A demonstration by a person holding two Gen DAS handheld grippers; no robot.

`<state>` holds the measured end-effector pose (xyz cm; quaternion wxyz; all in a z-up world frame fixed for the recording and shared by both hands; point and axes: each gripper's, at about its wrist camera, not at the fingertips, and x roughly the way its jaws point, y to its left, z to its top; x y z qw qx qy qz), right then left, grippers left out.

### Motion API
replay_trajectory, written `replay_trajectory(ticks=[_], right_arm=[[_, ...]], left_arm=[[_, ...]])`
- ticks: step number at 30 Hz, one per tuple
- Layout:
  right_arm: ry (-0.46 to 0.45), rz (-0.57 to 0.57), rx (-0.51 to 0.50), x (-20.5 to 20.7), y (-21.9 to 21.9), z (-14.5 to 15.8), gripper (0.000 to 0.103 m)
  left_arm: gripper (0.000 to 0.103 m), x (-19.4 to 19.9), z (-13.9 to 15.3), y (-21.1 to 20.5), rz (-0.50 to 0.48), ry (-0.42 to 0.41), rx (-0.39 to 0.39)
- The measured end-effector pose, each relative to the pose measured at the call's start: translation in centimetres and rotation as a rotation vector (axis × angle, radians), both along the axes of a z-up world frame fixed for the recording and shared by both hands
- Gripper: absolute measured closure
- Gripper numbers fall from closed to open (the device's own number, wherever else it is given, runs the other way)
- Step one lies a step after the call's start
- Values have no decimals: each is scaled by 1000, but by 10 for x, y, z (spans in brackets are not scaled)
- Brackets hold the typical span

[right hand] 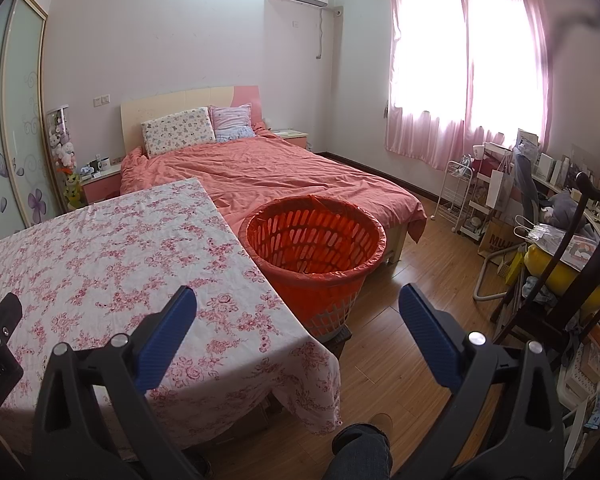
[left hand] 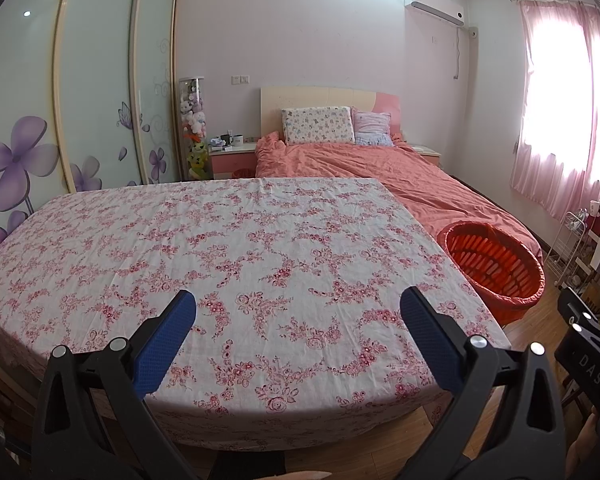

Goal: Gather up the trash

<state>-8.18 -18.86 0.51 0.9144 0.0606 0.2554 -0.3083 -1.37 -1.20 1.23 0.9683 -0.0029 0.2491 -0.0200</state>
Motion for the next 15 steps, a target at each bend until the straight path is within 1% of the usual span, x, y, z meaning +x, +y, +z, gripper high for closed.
replay_trajectory(ticks=[15], right_arm=[[-1,1,1,0,0,1,4]], left_arm=[[2,-2,-1,0,1,2,2]])
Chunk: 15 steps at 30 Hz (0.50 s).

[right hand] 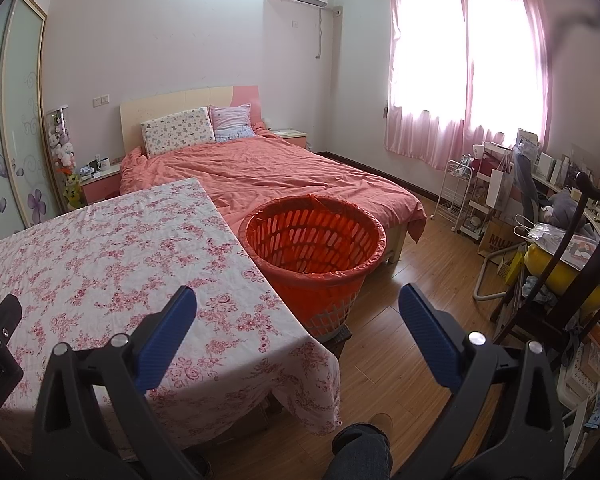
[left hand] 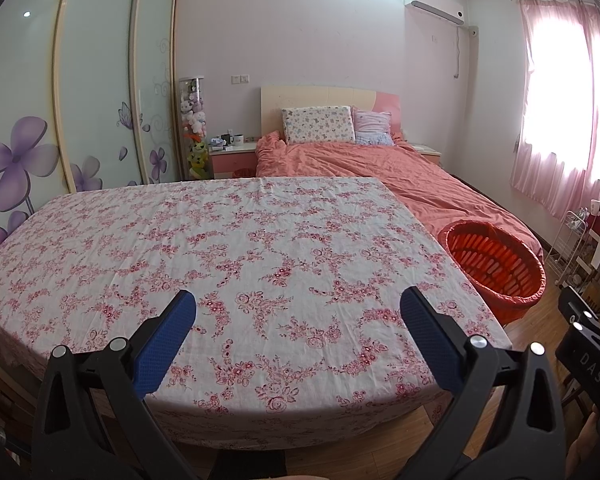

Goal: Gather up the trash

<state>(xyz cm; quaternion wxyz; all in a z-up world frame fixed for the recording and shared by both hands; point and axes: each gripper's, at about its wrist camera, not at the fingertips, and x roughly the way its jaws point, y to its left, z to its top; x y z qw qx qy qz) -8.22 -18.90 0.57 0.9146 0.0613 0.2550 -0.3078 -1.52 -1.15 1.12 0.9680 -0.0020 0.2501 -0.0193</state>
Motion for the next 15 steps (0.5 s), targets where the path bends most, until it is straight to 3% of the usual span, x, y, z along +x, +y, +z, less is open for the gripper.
replay_trajectory(ticks=[15], right_arm=[[0,0,1,0,0,0,4]], left_arm=[[2,2,-2,3,-2,5,1]])
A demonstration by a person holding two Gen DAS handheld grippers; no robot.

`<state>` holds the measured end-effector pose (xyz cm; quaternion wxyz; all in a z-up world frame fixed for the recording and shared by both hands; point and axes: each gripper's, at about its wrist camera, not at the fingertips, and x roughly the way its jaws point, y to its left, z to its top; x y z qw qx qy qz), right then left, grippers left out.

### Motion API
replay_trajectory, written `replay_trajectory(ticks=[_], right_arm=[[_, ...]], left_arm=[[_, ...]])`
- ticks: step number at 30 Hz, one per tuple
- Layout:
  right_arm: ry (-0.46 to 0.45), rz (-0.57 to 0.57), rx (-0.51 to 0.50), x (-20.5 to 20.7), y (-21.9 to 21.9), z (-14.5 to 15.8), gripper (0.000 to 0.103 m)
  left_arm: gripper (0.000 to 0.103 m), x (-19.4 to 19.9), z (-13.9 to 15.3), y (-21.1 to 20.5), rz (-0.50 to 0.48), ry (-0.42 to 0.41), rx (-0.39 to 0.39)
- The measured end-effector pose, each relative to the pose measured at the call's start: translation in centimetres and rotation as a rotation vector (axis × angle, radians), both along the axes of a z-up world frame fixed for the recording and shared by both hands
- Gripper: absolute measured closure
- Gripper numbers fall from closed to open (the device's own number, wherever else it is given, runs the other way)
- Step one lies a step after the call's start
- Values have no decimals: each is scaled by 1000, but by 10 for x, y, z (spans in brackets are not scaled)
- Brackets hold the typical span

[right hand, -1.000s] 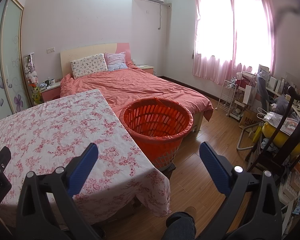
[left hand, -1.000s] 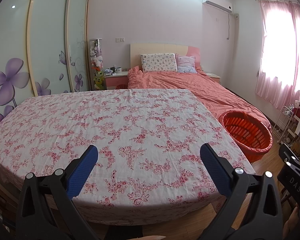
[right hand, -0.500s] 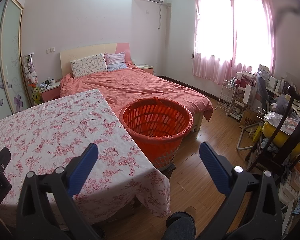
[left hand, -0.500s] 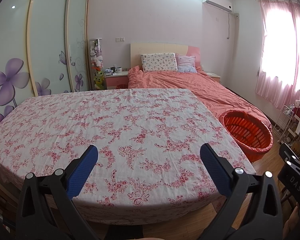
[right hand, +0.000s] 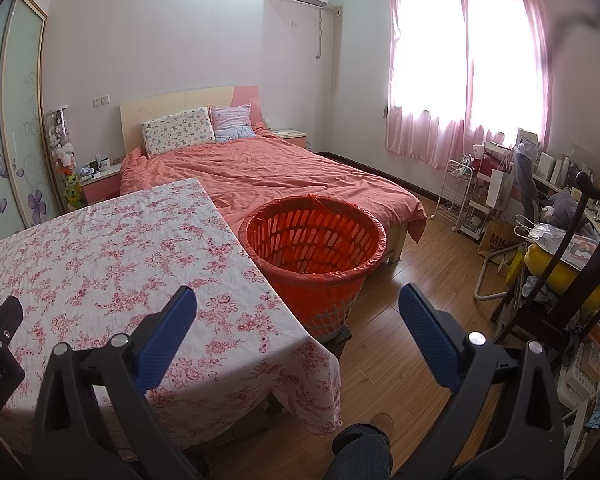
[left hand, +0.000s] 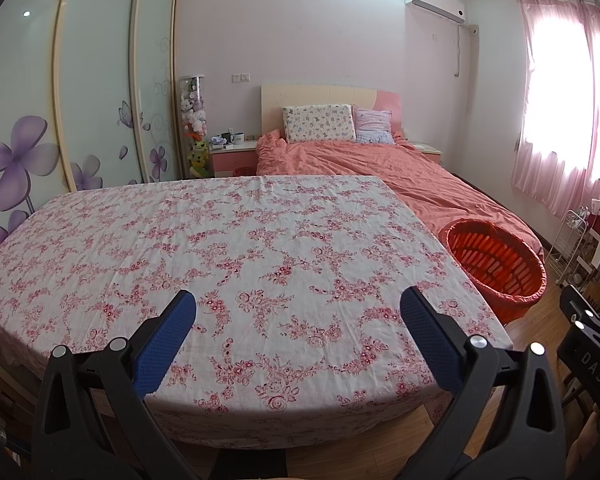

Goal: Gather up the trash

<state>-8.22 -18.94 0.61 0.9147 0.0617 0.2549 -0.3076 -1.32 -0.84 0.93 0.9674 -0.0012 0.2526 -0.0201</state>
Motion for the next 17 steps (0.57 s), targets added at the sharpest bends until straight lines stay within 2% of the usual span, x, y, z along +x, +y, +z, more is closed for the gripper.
replay_trajectory(ticks=[17], right_arm=[[0,-1,0,0,0,0,4]], left_arm=[[2,0,0,1,-4,-2,6]])
